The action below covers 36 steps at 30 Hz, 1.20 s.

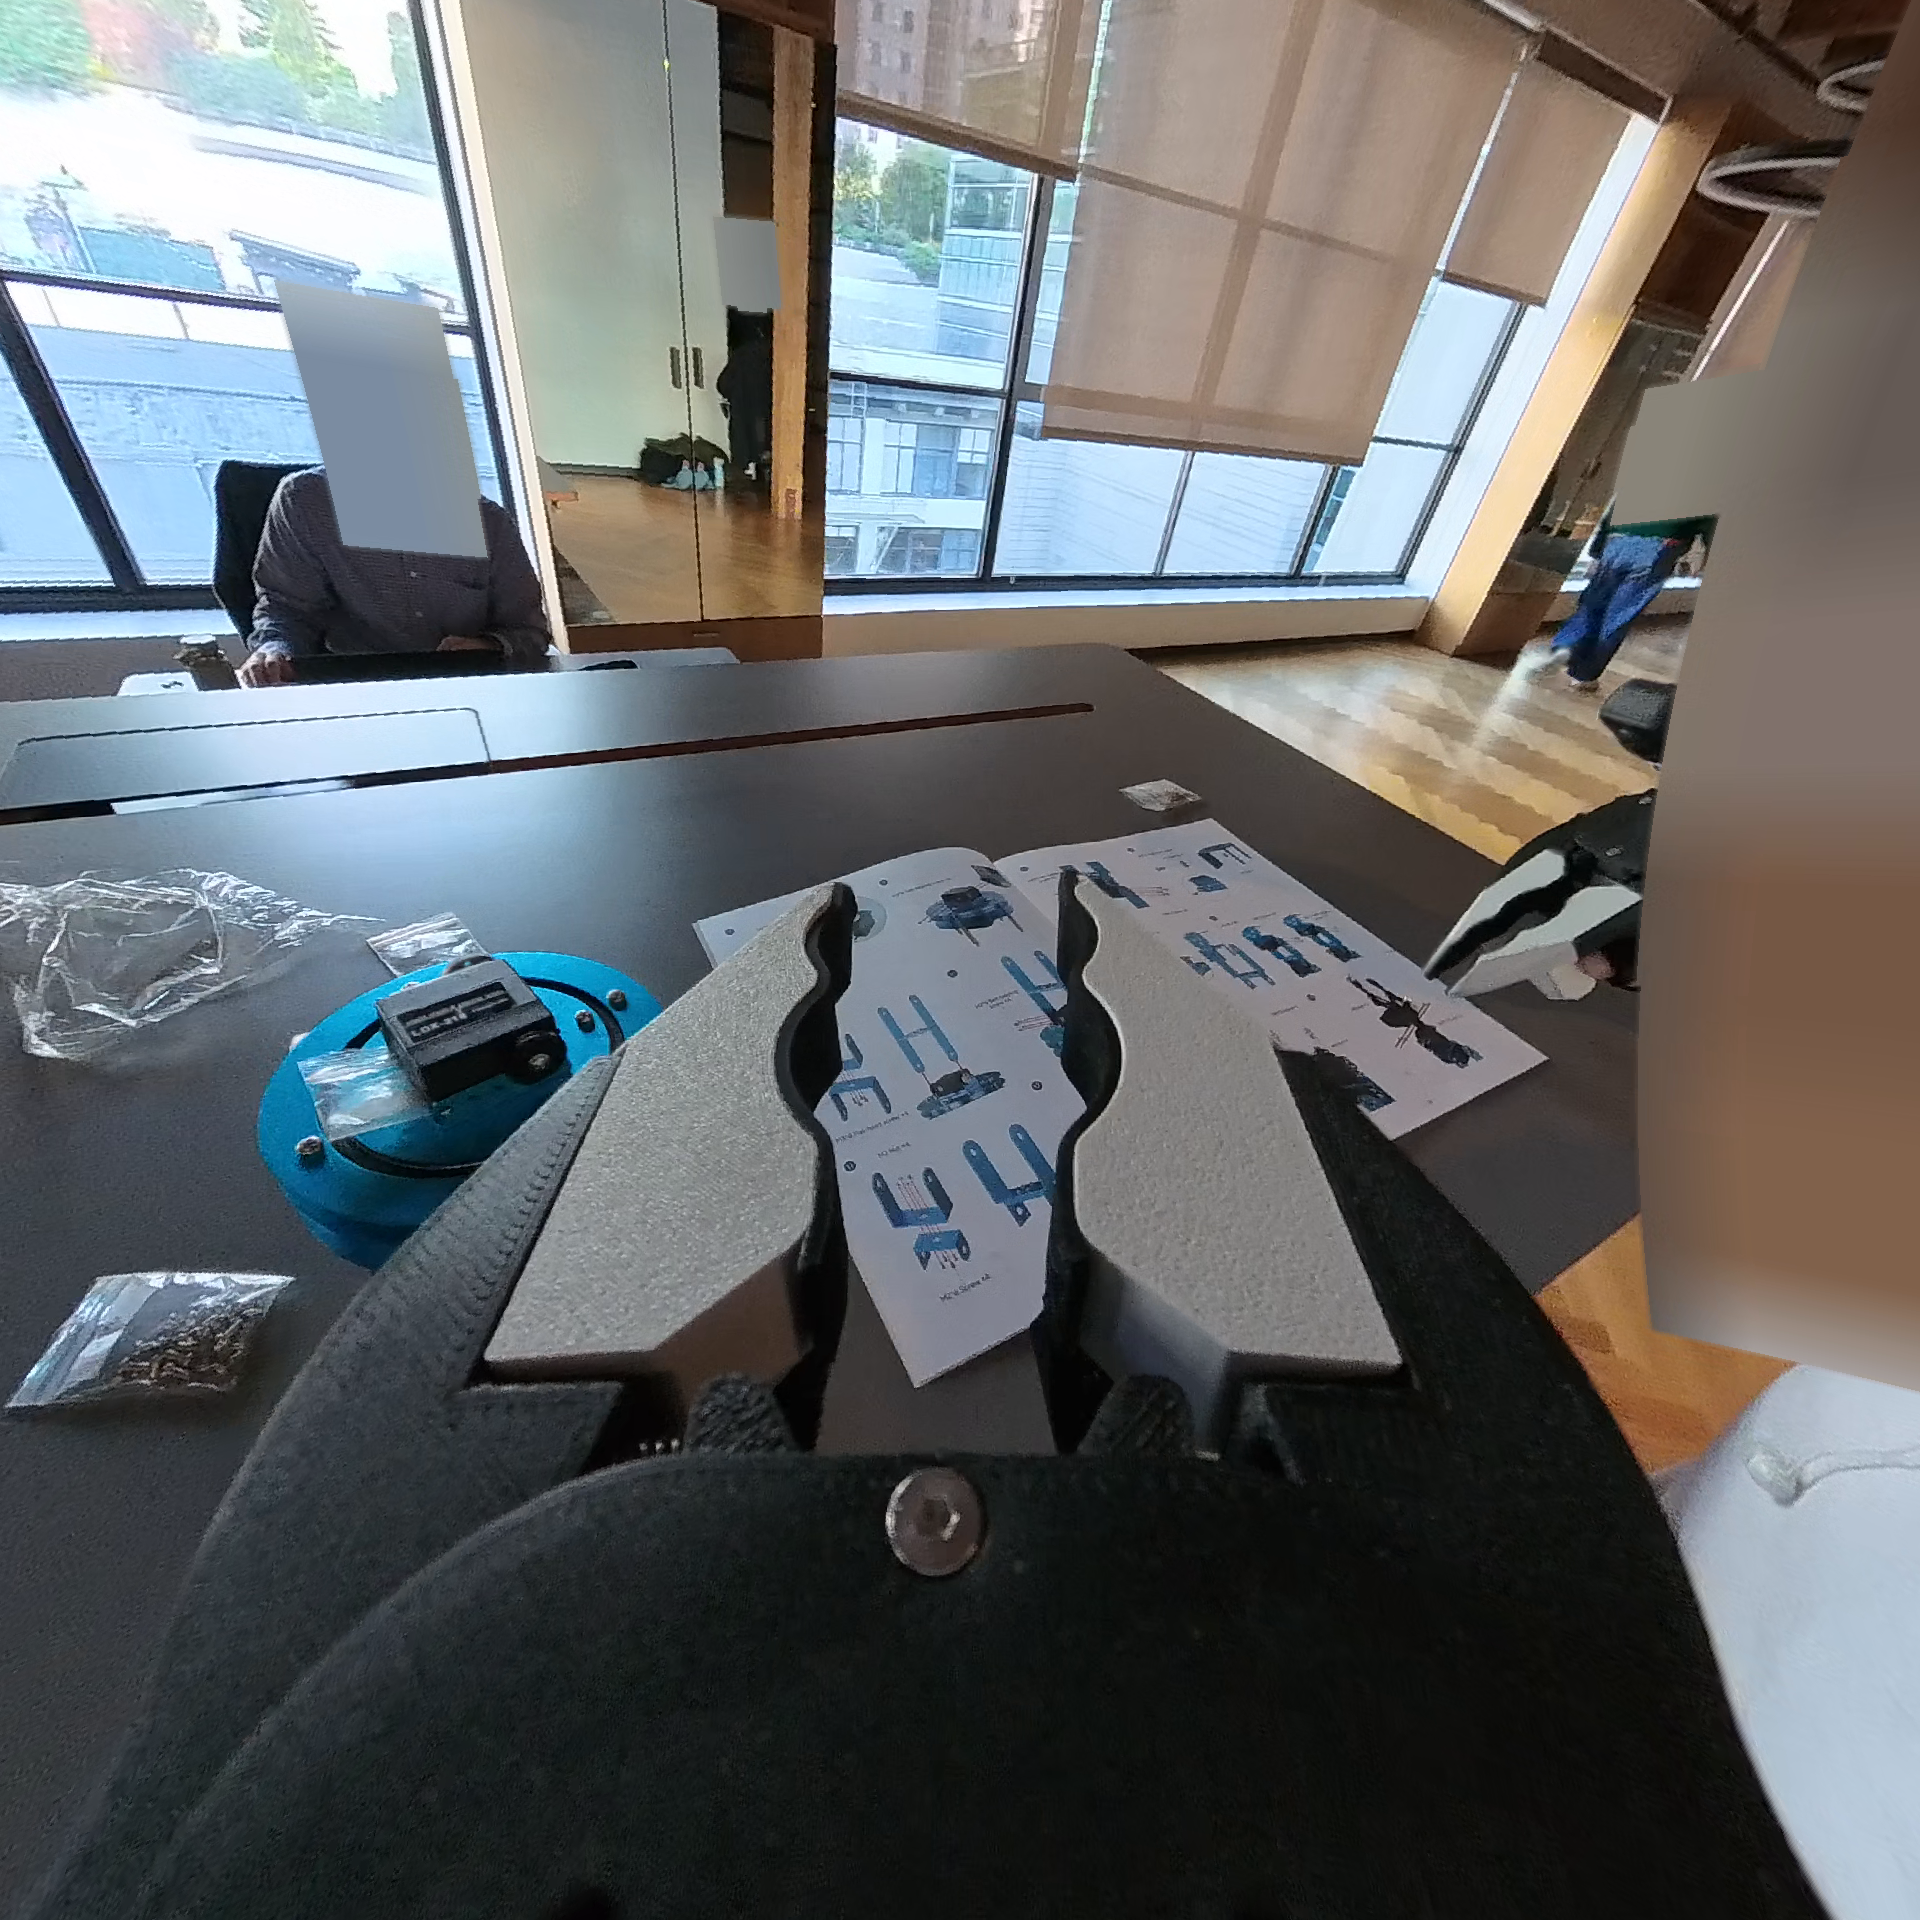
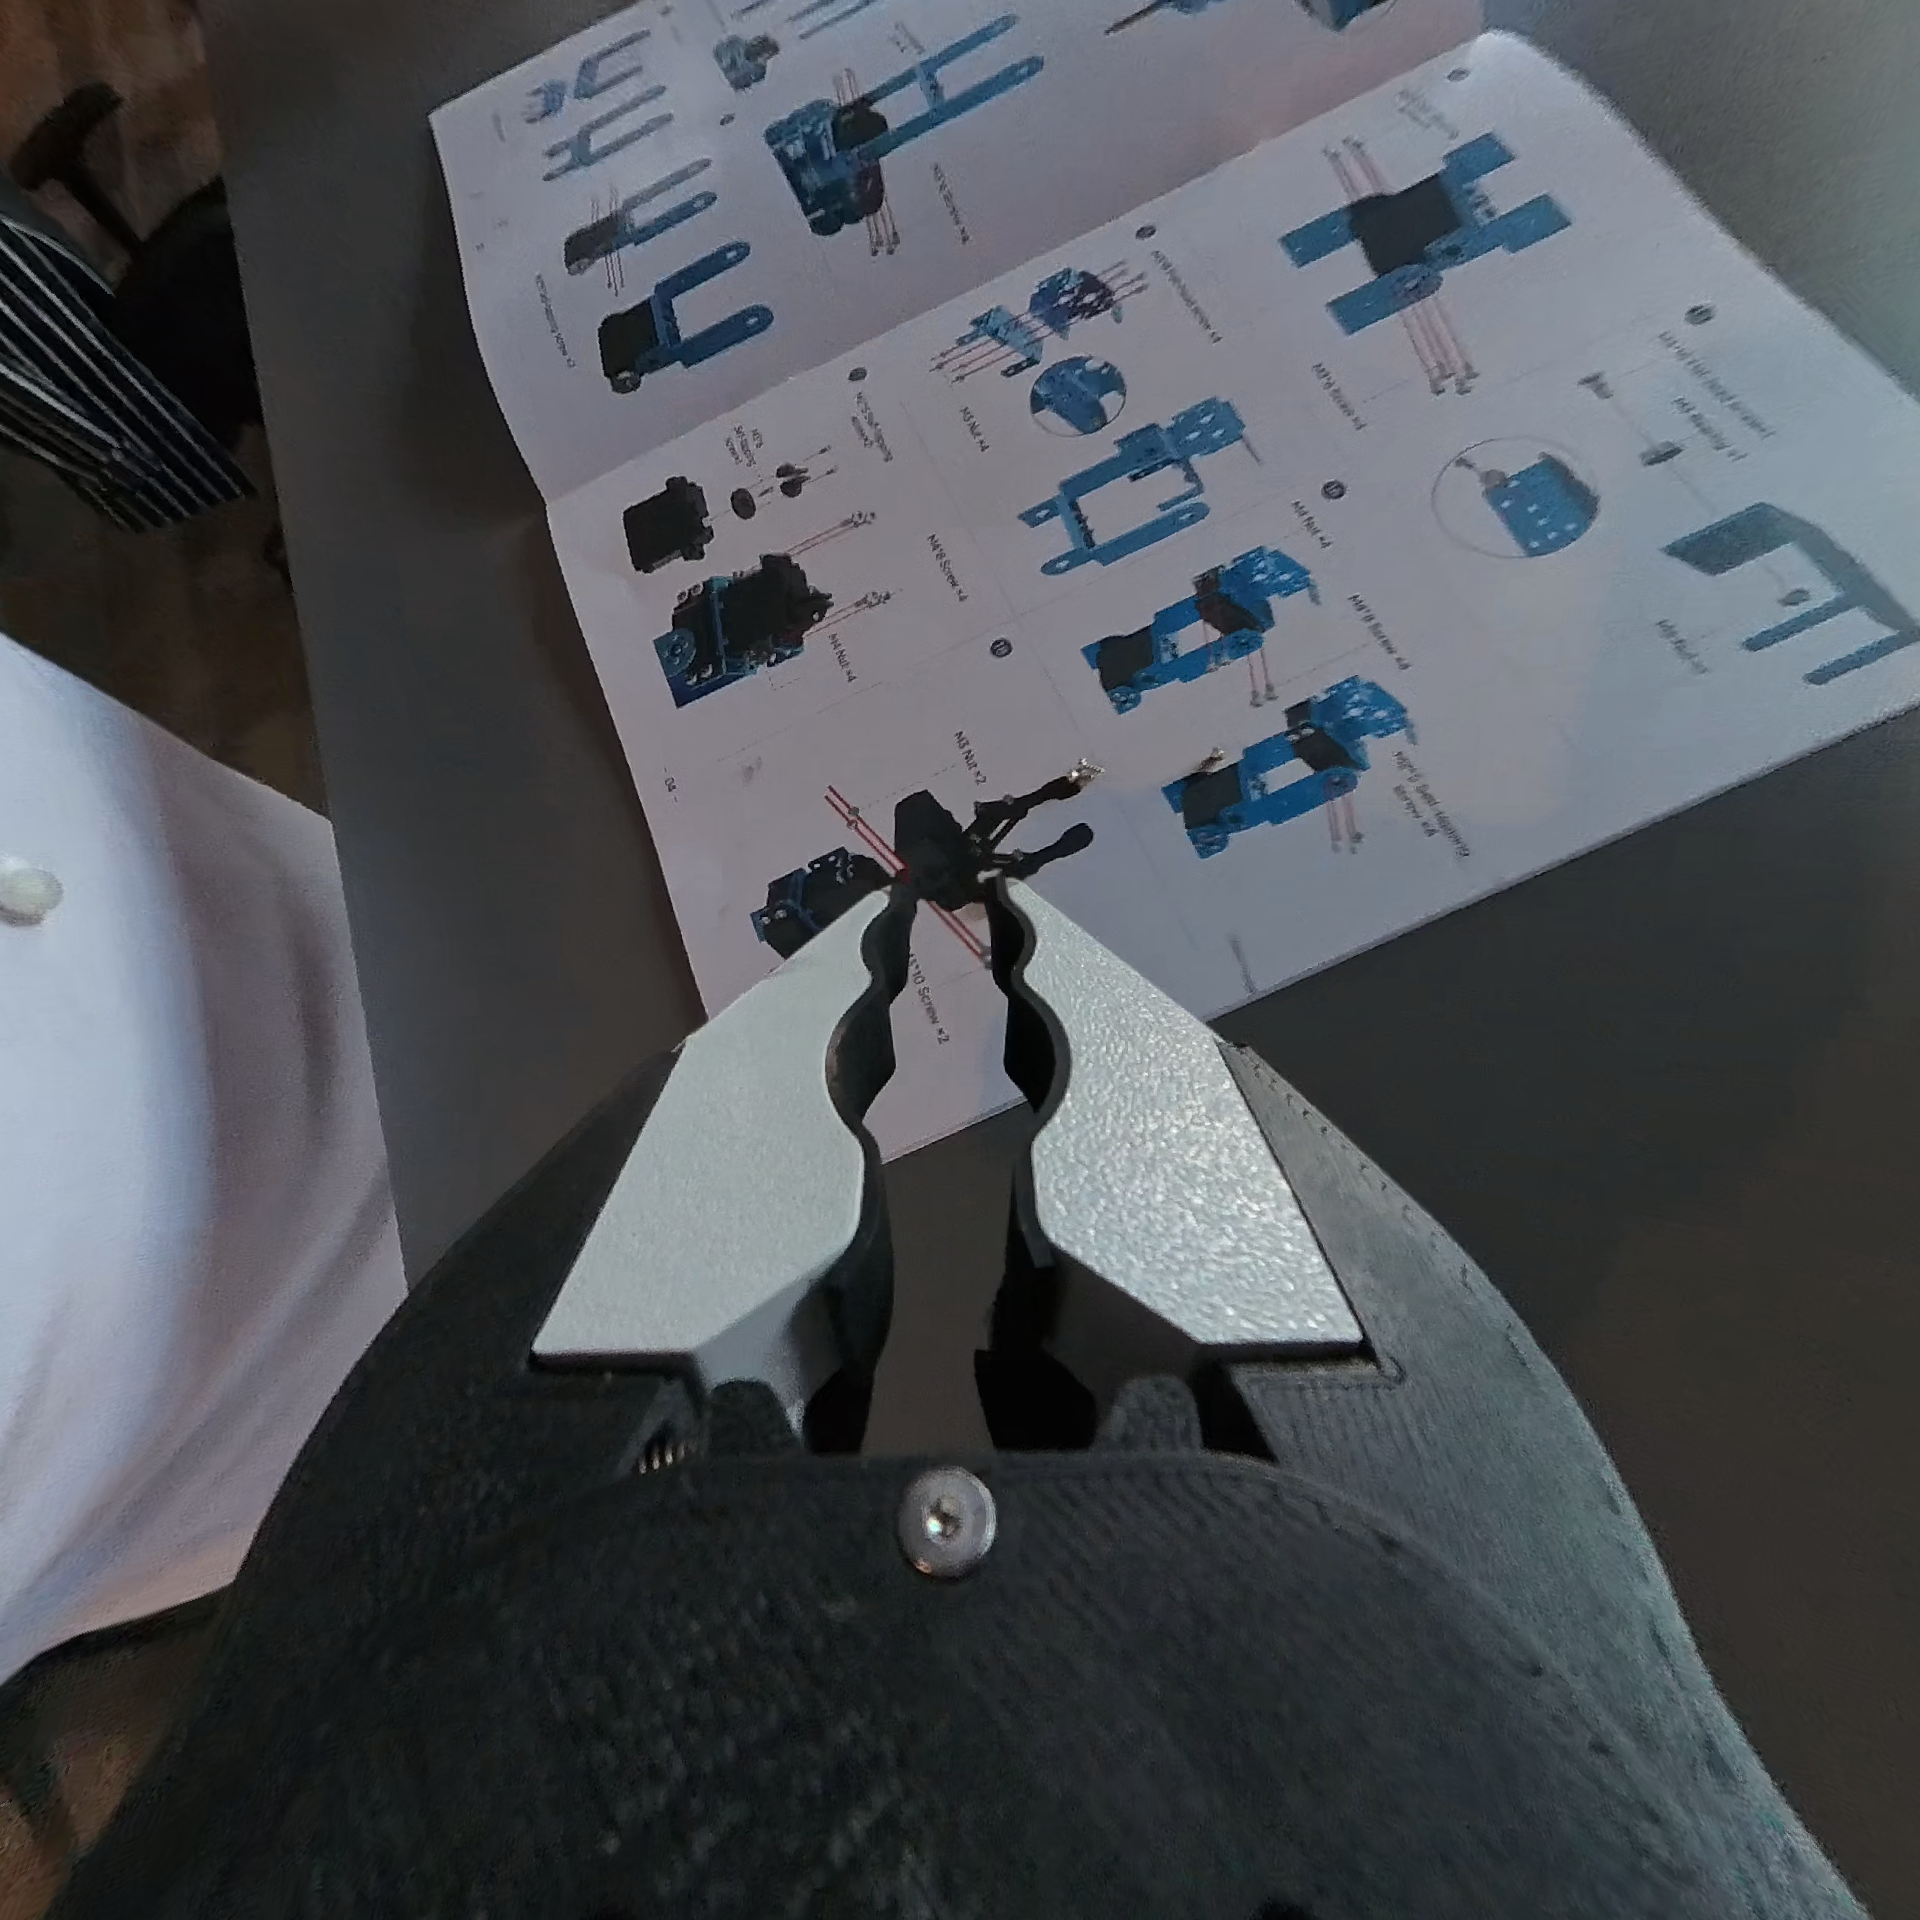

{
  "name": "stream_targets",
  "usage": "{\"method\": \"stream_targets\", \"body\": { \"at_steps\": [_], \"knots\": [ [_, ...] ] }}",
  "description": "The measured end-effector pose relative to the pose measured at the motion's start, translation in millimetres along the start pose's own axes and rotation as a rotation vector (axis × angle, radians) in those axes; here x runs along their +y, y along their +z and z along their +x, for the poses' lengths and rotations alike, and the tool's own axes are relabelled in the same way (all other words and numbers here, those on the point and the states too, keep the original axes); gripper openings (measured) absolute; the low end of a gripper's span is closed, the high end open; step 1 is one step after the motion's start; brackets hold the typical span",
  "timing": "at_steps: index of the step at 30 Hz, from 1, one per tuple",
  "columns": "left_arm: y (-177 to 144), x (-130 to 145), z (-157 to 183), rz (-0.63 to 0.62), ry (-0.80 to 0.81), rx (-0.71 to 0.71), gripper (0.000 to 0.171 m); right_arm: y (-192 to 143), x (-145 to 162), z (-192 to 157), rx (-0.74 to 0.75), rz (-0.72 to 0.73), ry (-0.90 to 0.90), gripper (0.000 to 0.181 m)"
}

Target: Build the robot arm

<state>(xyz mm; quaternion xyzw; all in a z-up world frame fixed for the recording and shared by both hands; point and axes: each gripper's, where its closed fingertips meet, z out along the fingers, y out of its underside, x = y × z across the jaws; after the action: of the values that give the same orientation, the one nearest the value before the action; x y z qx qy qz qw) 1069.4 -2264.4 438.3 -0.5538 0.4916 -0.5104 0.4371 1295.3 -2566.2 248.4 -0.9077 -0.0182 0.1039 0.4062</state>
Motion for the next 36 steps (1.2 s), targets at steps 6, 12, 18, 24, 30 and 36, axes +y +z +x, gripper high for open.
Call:
{"method": "stream_targets", "body": {
  "at_steps": [6, 12, 18, 24, 30, 36],
  "knots": [
    [1.5, 8.3, 4.0, -0.007, -0.02, -0.017, 0.038, -2.4, 9.2, 2.7, 0.035, -0.045, -0.074, 0.014],
    [2.0, 6.5, 2.7, 0.008, -0.034, -0.032, 0.037, -31.3, 6.0, 25.5, 0.105, -0.001, -0.077, 0.014],
    [7.5, 1.1, 10.2, 0.01, -0.012, -0.028, 0.038, -73.6, -9.9, 45.4, 0.143, 0.15, -0.024, 0.013],
    [19.5, 2.8, 22.6, -0.007, 0.003, -0.002, 0.038, -102.6, -7.0, 58.0, 0.197, 0.2, -0.027, 0.013],
    [30.8, 2.9, 35.2, -0.013, 0.005, 0.026, 0.038, -109.5, -2.8, 59.0, 0.188, 0.234, -0.03, 0.012],
    [45.0, 7.1, 48.9, -0.02, 0.005, 0.063, 0.038, -50.5, -24.3, 34.4, -0.007, 0.16, -0.206, 0.009]
  ]
}}
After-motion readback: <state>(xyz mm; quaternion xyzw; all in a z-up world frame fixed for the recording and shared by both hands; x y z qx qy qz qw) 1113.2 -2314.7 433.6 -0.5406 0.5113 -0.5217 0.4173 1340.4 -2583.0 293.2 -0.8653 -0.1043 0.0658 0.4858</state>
